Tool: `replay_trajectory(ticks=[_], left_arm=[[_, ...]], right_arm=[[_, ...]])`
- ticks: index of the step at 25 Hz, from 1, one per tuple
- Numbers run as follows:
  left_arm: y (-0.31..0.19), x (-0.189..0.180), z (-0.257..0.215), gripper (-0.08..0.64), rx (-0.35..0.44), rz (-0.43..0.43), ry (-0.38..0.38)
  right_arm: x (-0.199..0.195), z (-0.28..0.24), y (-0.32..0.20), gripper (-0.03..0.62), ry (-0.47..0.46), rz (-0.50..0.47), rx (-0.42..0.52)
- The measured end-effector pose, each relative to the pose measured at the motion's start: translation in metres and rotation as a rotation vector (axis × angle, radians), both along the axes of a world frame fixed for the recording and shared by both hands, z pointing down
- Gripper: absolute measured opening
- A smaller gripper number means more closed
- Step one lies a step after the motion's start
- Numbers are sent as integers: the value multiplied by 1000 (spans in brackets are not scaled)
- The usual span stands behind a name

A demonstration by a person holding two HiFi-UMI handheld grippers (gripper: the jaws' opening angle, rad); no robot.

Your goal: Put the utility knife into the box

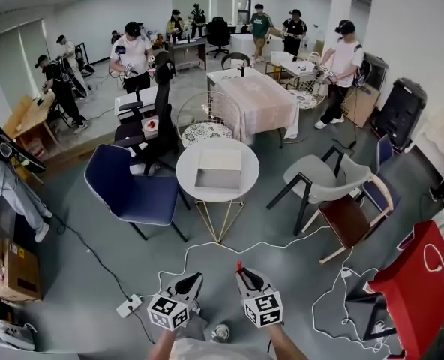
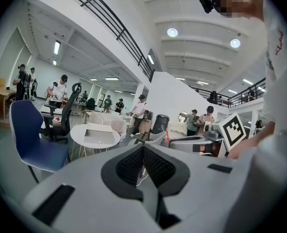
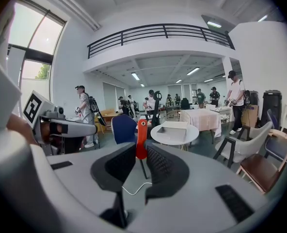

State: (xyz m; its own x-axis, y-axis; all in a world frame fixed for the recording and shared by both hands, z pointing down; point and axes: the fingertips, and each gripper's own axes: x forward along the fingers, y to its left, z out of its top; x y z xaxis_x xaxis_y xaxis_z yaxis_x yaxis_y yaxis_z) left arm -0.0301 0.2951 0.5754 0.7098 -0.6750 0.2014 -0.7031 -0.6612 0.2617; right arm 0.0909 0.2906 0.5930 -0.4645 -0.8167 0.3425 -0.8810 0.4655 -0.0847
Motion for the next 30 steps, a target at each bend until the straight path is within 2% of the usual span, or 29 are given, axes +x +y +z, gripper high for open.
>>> replay_trajectory(ticks=[13, 30], left_arm=[[-52, 6, 11, 12, -2, 13, 18], [-183, 11, 21, 12, -36, 69, 44]], right_arm=[[8, 7, -51, 78, 9, 22, 11], [7, 16, -174, 79, 41, 63, -37]])
